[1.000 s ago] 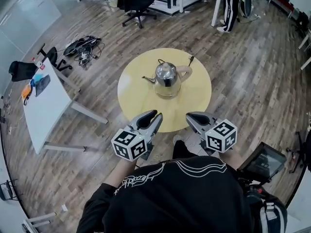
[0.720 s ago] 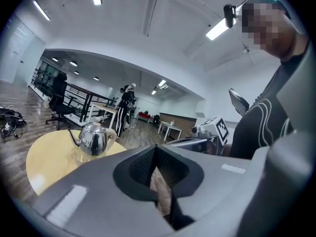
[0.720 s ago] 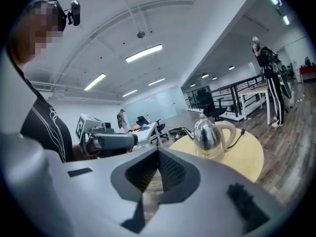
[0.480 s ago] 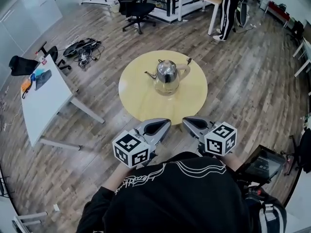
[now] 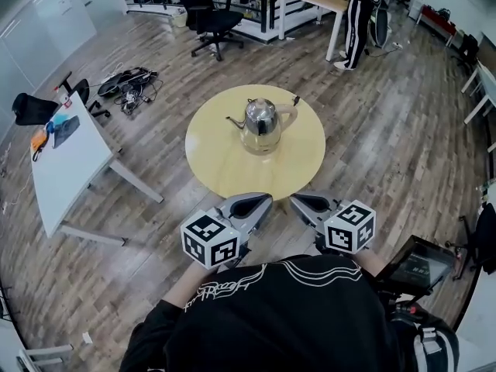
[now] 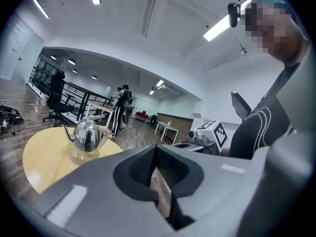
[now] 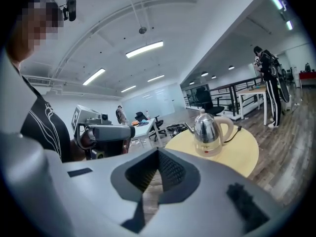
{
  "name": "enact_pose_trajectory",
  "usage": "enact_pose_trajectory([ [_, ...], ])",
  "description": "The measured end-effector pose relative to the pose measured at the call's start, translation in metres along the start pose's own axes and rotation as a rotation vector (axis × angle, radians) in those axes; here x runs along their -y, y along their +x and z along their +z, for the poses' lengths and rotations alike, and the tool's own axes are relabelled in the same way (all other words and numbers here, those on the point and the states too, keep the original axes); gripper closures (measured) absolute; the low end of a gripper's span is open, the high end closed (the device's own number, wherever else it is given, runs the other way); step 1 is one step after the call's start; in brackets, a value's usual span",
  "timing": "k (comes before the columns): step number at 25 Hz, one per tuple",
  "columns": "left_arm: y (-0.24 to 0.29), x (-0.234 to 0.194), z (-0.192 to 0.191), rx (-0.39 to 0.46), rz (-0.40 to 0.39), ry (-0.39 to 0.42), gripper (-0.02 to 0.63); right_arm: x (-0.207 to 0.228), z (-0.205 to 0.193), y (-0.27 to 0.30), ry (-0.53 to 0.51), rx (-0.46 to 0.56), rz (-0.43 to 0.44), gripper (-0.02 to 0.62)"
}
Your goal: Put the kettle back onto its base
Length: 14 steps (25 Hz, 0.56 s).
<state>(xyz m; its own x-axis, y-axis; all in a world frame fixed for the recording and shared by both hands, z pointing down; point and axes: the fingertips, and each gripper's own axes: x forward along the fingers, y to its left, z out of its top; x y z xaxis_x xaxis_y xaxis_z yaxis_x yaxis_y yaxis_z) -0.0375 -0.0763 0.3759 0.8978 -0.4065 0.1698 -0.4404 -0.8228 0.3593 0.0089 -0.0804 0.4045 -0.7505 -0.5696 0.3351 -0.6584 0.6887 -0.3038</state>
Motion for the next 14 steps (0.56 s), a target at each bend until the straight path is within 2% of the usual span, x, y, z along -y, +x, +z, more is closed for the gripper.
enact_pose_trajectory([
  [8, 0.0, 0.007, 0.004, 0.0, -0.019, -0.011, 0.6, -0.001, -0.005, 0.002, 0.003, -0.03, 0.009, 0.589],
  [14, -0.004, 0.001, 0.005, -0.016, 0.003, 0.024, 0.6, -0.001, 0.004, 0.008, 0.003, -0.002, 0.007, 0.589],
])
